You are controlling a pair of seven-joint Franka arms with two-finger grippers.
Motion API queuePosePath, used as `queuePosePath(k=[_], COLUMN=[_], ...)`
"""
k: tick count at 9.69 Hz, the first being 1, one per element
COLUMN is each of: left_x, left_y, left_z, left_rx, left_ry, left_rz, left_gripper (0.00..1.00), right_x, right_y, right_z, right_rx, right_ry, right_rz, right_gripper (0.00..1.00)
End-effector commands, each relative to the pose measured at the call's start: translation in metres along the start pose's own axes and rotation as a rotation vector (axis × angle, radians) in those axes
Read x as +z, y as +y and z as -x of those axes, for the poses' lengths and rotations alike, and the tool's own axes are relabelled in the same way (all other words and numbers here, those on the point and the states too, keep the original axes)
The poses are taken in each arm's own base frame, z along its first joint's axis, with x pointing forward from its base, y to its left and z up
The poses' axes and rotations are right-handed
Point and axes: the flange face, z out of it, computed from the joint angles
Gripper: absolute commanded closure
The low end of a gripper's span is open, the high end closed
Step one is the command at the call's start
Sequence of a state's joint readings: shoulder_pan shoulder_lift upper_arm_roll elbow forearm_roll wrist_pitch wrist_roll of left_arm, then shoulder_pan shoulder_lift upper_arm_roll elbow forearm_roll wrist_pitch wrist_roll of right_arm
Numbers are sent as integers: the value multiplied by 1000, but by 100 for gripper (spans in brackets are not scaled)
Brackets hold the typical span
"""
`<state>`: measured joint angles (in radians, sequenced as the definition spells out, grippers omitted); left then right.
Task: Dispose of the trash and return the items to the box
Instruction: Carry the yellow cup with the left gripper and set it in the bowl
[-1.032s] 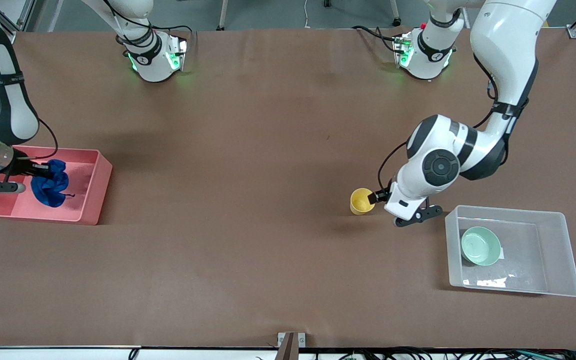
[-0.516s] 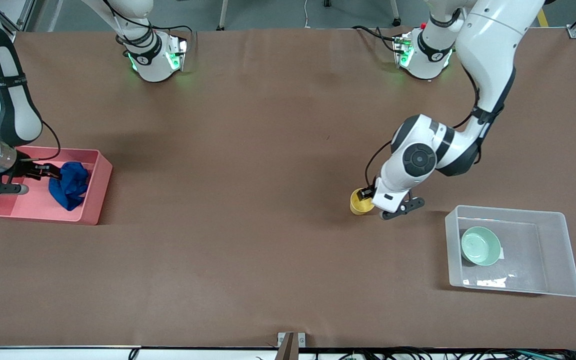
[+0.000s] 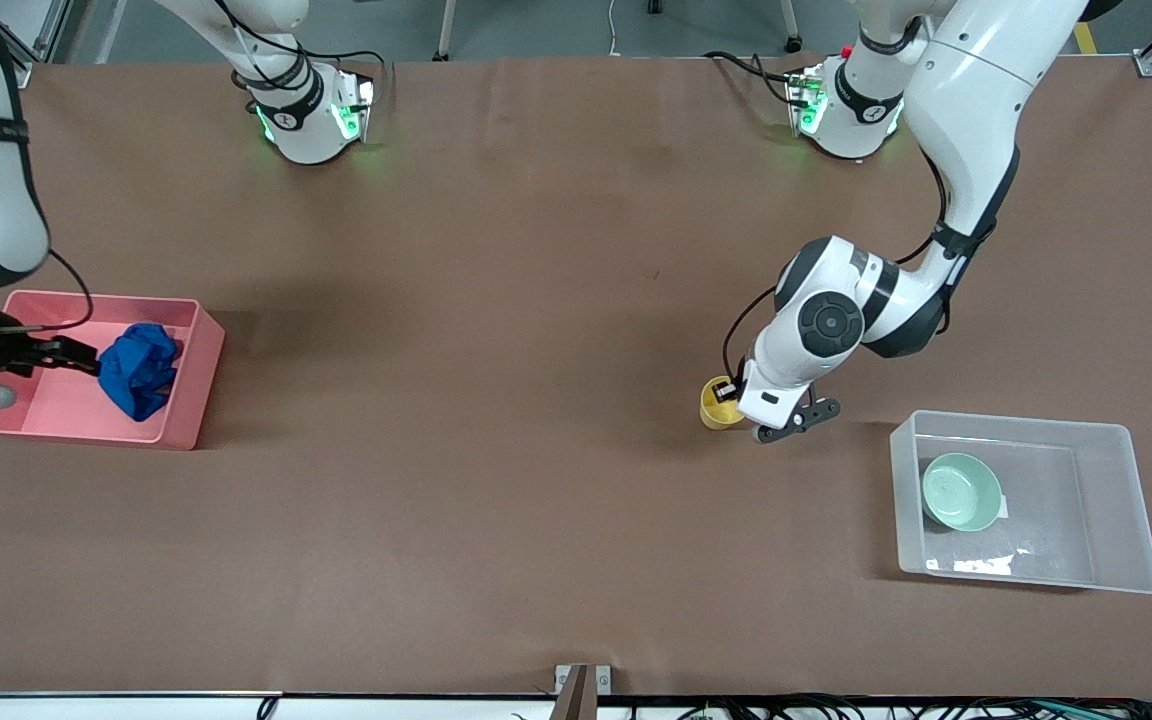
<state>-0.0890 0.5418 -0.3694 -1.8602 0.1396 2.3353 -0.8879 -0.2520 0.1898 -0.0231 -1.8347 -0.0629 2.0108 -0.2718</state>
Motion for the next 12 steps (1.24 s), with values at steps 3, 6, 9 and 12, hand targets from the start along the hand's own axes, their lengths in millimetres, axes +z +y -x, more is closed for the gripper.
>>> queuePosePath(k=[3, 6, 9, 12], left_x=[-91, -156, -163, -142], left_y=[-18, -88, -192, -274], left_z=[-58, -122, -178, -229], left_rx=[-17, 128, 318, 467], left_ry=[44, 84, 77, 74], left_rz=[-43, -34, -45, -59], left_gripper=[100, 100, 100, 100], right_x=[-155, -210, -237, -250], right_y=[-83, -129, -143, -162], right_z=[-12, 17, 41, 46], right_rx=[38, 5, -13, -46], right_ry=[5, 42, 51, 62], right_rz=[24, 13, -27, -33], right_gripper=[0, 0, 0, 0])
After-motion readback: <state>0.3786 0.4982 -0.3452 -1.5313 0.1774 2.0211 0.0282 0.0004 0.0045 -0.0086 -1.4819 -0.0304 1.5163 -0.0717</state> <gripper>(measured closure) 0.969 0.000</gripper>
